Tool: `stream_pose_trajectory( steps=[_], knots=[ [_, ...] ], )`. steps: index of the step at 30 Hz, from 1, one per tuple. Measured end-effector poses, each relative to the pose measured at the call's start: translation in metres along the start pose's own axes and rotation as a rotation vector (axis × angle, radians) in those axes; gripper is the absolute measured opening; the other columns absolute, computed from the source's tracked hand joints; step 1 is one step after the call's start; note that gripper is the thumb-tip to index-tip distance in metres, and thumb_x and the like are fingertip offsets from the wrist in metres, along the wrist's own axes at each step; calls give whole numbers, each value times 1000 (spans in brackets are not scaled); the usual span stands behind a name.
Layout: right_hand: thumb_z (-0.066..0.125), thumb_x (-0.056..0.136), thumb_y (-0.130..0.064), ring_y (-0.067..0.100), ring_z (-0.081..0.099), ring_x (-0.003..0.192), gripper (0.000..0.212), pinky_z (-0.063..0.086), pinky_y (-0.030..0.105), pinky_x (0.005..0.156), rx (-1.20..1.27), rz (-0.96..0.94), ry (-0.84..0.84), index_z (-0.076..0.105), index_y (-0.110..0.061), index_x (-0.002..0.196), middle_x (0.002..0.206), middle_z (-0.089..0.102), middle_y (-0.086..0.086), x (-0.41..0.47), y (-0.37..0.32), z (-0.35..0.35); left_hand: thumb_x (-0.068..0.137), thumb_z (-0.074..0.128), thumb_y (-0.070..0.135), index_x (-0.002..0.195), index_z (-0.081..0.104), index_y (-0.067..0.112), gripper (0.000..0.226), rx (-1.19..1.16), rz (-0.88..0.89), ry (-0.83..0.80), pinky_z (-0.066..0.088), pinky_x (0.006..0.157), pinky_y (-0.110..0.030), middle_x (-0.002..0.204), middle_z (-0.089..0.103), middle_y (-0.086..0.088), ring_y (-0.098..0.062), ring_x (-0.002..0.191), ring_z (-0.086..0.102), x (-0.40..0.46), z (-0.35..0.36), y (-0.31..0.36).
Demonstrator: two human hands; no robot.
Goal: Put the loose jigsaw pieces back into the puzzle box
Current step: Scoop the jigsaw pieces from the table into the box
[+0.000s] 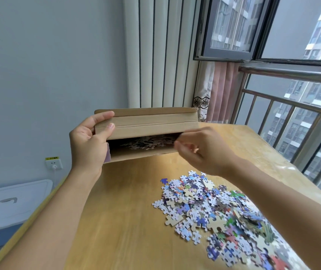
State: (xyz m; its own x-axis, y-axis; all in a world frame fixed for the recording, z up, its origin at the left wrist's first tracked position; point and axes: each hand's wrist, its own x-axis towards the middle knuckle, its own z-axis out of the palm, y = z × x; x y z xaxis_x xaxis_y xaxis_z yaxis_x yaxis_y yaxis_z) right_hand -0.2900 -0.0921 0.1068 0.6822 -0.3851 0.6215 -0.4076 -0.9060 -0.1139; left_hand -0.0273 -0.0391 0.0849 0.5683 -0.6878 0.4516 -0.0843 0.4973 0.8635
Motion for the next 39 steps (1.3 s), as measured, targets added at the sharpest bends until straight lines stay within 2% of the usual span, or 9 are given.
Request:
stream_pose_trajectory(
  steps=[4,6,9,11,15,20,29,33,39],
  knots=[
    [47,81,-29,19,63,55,33,52,31,54,-157,254,-176,71,-13,65,61,68,0,-56,48,0,92,69,5,90,78,39,35,33,-12,0,42,40,-14,70,65,4,-6,40,50,-8,-7,-16],
    [51,89,-27,23,71,83,29,59,38,77,-221,623,-231,77,-16,95,94,77,4,-76,90,9,92,69,5,90,78,38,34,48,-8,3,42,40,-14,67,65,10,-5,40,51,-8,-9,-20],
    [47,104,-23,26,48,137,47,38,42,115,116,923,-512,44,-12,149,153,47,9,-91,114,26,93,68,7,93,76,36,30,100,-10,30,34,34,-16,61,61,12,-9,34,43,-8,-11,-25],
    [42,107,-26,24,38,144,53,30,38,119,267,909,-634,30,-12,157,161,34,7,-88,105,38,93,68,9,96,76,34,26,130,8,63,36,35,-18,69,60,7,-10,38,42,-9,-13,-29],
    [45,107,-29,18,44,137,48,34,30,113,376,838,-637,41,-14,152,155,44,2,-72,79,48,95,65,7,106,72,20,19,191,96,104,45,77,-10,88,68,11,6,78,61,-21,-15,-39],
    [61,98,-31,11,61,117,41,47,32,104,234,640,-600,60,-21,138,134,64,-5,-56,44,50,96,65,9,110,71,17,18,211,102,137,44,80,-9,91,68,12,7,82,61,-31,-18,-48],
    [34,90,-80,22,22,152,87,24,44,122,-42,443,-797,20,-29,160,166,21,-2,-29,1,91,95,64,8,108,70,18,18,198,128,120,46,83,-11,93,69,13,6,85,62,-33,-12,-53],
    [27,79,-92,23,38,144,105,35,41,116,-72,493,-817,36,-21,155,158,38,0,-37,7,89,96,64,8,108,69,19,17,247,144,93,45,82,-12,95,69,9,5,84,62,-36,-21,-63],
    [32,82,-89,17,59,109,86,50,41,96,36,377,-741,64,-18,119,121,63,-2,-67,-7,62,94,60,11,105,67,21,16,337,160,120,48,91,-22,103,68,2,-8,98,62,-35,-29,-79]
  ],
)
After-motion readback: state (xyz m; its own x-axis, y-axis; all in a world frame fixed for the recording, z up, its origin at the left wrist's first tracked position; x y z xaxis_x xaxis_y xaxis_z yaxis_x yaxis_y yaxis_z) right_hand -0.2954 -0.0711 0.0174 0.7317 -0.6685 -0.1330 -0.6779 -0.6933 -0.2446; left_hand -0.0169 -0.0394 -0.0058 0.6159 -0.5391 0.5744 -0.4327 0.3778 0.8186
